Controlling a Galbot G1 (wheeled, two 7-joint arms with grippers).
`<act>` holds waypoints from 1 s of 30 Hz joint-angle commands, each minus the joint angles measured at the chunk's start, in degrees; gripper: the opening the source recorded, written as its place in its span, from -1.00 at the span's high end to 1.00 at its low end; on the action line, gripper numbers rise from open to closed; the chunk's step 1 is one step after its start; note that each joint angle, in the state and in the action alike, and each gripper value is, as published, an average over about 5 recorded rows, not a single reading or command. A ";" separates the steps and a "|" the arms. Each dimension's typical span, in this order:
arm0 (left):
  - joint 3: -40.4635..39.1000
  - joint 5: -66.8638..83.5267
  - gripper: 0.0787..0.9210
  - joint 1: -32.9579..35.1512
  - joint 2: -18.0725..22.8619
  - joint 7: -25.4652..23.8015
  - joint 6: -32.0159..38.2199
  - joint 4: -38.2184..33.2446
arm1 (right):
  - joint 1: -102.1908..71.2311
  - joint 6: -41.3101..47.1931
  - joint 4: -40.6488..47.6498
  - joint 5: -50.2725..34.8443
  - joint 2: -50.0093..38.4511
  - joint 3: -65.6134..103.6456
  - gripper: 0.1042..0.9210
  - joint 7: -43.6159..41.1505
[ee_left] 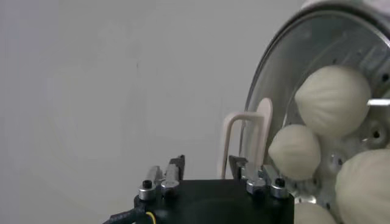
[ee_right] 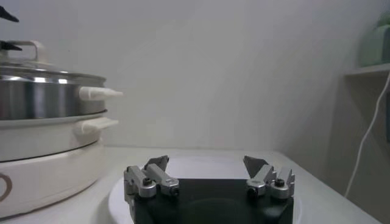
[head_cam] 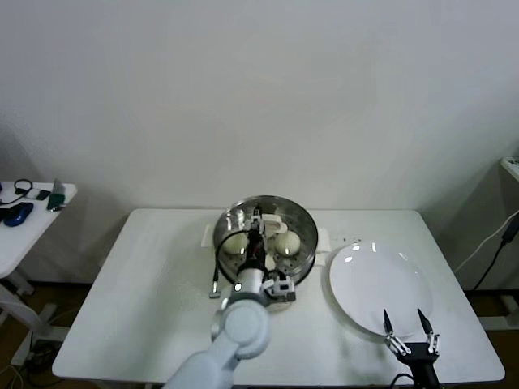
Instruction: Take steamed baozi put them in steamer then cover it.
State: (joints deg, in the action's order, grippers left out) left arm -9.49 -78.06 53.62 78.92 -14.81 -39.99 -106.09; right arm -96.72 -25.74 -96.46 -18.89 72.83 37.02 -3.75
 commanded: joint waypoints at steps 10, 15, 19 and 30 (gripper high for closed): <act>24.55 61.59 -0.72 19.45 -10.48 19.71 15.29 -20.71 | -0.40 6.18 -5.13 0.52 0.10 0.19 -0.76 3.49; 41.80 77.66 -0.76 29.31 -8.20 20.87 26.34 -20.44 | -0.45 6.90 -5.86 2.48 0.37 -0.19 -0.76 3.40; 50.52 88.40 -0.77 37.11 -7.18 21.20 36.53 -16.20 | -0.41 6.94 -5.32 4.71 0.63 -0.27 -0.76 3.38; 46.93 94.43 -0.77 43.79 -5.19 19.83 50.30 -2.81 | 0.33 4.96 -3.01 3.91 0.53 -1.08 -0.76 2.72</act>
State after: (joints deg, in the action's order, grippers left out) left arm 29.56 -0.34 86.74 72.15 3.70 -6.85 -117.99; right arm -96.58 -20.23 -100.01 -15.21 73.31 36.36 -0.83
